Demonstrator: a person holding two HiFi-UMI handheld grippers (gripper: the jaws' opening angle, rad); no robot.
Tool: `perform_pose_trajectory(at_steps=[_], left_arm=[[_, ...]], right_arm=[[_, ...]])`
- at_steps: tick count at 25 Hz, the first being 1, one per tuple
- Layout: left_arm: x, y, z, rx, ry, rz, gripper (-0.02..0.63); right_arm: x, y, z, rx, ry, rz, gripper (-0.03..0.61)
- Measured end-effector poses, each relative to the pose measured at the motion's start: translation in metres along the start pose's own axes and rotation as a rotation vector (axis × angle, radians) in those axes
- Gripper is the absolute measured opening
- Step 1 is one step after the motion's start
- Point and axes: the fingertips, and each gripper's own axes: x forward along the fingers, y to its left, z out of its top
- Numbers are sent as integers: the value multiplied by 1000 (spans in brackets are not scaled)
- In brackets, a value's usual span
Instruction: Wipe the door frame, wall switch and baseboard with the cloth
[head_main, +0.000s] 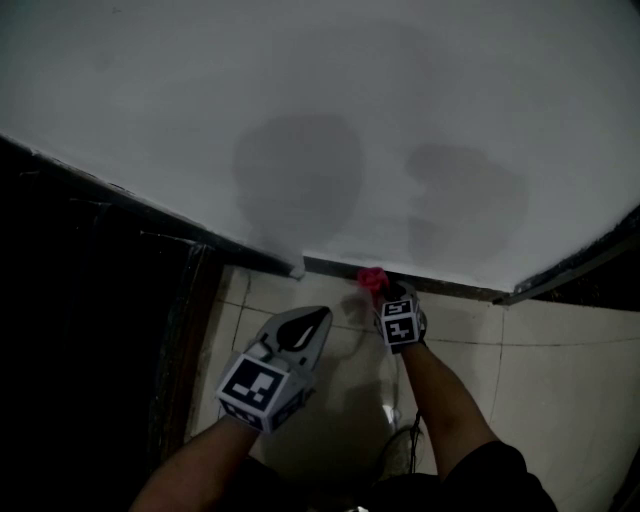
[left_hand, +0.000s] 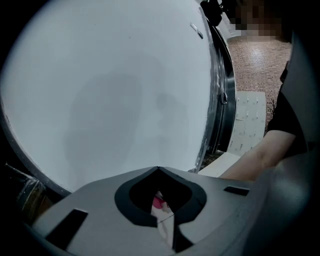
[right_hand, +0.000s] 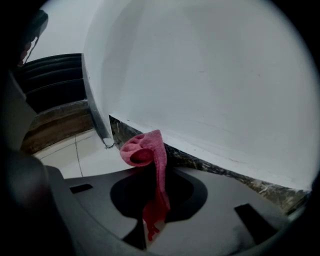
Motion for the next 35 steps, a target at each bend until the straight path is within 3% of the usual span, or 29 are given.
perform_pose_trajectory(at_steps=[7,18,35], left_arm=[[11,-12,-1,-10,0,-36,-9],[21,-20,-7,-13,9,-61,-9],[70,-79,-17,29,28,-165,-9]], right_arm=[[-11,-34,-21,67,15,-58,44],[-32,-89,-43,77,47,-144,44],[-67,-166,-83,175,64,-248,44]])
